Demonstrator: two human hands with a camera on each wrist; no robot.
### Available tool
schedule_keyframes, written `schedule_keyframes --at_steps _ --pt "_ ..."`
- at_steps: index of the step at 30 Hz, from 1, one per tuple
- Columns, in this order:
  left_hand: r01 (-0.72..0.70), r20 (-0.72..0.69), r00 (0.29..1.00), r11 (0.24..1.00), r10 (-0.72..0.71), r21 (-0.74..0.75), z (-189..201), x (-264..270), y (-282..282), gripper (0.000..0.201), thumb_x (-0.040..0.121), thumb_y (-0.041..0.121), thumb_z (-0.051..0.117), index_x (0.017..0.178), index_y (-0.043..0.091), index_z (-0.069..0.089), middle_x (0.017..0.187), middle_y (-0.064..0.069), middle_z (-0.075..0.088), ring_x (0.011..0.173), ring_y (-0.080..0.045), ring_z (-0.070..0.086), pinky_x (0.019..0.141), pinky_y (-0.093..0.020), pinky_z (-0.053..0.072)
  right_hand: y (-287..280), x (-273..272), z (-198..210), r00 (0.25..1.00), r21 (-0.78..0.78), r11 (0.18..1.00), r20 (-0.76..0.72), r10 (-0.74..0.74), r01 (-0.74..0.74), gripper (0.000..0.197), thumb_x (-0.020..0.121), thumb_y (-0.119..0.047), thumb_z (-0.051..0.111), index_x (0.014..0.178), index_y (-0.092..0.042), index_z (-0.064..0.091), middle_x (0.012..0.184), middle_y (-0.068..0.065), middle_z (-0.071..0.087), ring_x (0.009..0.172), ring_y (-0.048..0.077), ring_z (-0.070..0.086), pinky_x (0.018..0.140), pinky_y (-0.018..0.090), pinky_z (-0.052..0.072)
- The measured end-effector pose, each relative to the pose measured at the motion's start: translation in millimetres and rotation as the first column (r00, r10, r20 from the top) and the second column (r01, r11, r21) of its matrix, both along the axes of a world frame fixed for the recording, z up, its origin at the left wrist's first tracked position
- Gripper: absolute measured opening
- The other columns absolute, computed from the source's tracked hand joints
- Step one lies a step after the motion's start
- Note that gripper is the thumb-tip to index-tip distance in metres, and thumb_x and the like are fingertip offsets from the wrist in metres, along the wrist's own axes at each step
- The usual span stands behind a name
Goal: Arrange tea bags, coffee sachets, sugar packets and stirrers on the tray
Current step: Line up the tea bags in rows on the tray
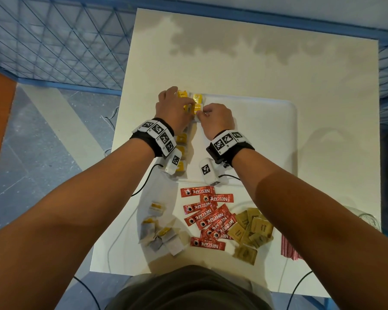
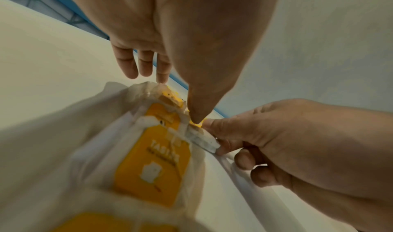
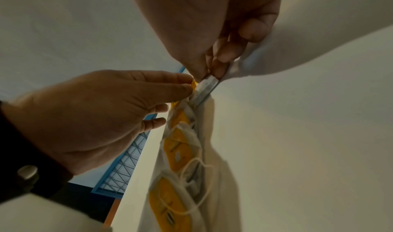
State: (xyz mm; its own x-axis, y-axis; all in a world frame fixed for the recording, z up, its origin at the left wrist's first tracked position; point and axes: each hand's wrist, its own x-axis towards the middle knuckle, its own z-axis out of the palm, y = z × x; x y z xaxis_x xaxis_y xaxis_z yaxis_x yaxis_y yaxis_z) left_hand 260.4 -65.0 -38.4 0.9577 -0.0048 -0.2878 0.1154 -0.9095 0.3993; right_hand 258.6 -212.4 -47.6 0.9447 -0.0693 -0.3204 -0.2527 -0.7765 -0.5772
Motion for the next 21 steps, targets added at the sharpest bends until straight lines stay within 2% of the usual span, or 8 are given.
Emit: schedule_keyframes --at_steps 5,8,10,11,13,14,18,21 --pt "-0.005 0.038 0.999 0.997 0.008 -0.082 7 -11 10 0.045 0.091 0.036 0.065 0.136 0.028 0.059 0.156 -0.013 0.032 0.141 -0.039 0.027 0.109 -0.049 0.034 -7 -8 6 0.999 0.055 0.998 0.004 -0.036 0.036 0.034 0.094 -0.048 0.058 0.106 -0.021 0.075 0.105 -0.005 0.075 0.099 0.016 0.069 0.084 0.032 0.055" --pt "-0.022 0.051 0.998 0.989 0.03 -0.148 12 -26 19 0.047 0.09 0.035 0.066 0.135 0.024 0.059 0.153 -0.014 0.037 0.14 -0.036 0.032 0.112 -0.046 0.033 -14 -21 17 0.999 0.098 0.995 0.038 -0.021 0.017 0.025 0.095 -0.043 0.061 0.098 -0.022 0.075 0.098 -0.007 0.075 0.091 0.012 0.068 0.084 0.034 0.056" --pt "-0.015 0.033 0.999 0.979 0.022 -0.201 16 -42 28 0.05 0.088 0.036 0.068 0.135 0.022 0.059 0.149 -0.014 0.043 0.138 -0.033 0.038 0.113 -0.044 0.033 -19 -36 27 0.999 0.129 0.992 0.049 0.0 -0.007 0.021 0.095 -0.039 0.063 0.096 -0.023 0.075 0.092 -0.009 0.073 0.083 0.007 0.064 0.078 0.028 0.055" --pt "-0.007 0.033 0.999 0.972 0.015 -0.233 19 -51 33 0.051 0.087 0.038 0.068 0.134 0.021 0.059 0.145 -0.013 0.047 0.135 -0.031 0.042 0.113 -0.042 0.035 -21 -46 32 0.999 0.143 0.989 0.045 0.018 -0.025 0.02 0.095 -0.039 0.064 0.097 -0.023 0.075 0.09 -0.011 0.071 0.08 0.004 0.062 0.072 0.021 0.052" --pt "0.007 0.037 0.999 0.958 0.003 -0.286 25 -73 41 0.049 0.088 0.037 0.07 0.132 0.018 0.059 0.137 -0.01 0.053 0.127 -0.024 0.05 0.109 -0.038 0.039 -24 -68 41 0.997 0.146 0.986 0.02 0.078 -0.08 0.021 0.096 -0.042 0.064 0.102 -0.024 0.075 0.09 -0.013 0.068 0.078 0.0 0.058 0.064 0.009 0.04" --pt "0.012 0.027 1.0 0.954 -0.004 -0.3 28 -85 44 0.047 0.089 0.034 0.071 0.132 0.017 0.06 0.134 -0.009 0.055 0.12 -0.021 0.052 0.106 -0.035 0.041 -25 -79 44 0.993 0.148 0.982 0.01 0.116 -0.116 0.022 0.095 -0.043 0.065 0.105 -0.025 0.074 0.091 -0.013 0.068 0.079 0.001 0.059 0.064 0.008 0.037" --pt "0.038 -0.031 0.998 0.956 -0.049 -0.291 33 -133 59 0.039 0.09 0.028 0.072 0.126 0.019 0.063 0.121 -0.005 0.059 0.096 -0.013 0.057 0.088 -0.028 0.045 -25 -126 44 0.961 0.208 0.942 -0.034 0.275 -0.262 0.023 0.094 -0.044 0.066 0.108 -0.029 0.074 0.086 -0.016 0.069 0.081 0.001 0.063 0.077 0.023 0.05" --pt "0.073 -0.085 0.992 0.962 -0.098 -0.263 29 -168 73 0.035 0.09 0.026 0.072 0.123 0.018 0.065 0.113 -0.003 0.063 0.089 -0.015 0.06 0.083 -0.03 0.048 -19 -160 40 0.903 0.208 0.895 -0.089 0.42 -0.396 0.025 0.094 -0.047 0.064 0.112 -0.032 0.072 0.085 -0.018 0.069 0.08 0.0 0.063 0.08 0.031 0.054"
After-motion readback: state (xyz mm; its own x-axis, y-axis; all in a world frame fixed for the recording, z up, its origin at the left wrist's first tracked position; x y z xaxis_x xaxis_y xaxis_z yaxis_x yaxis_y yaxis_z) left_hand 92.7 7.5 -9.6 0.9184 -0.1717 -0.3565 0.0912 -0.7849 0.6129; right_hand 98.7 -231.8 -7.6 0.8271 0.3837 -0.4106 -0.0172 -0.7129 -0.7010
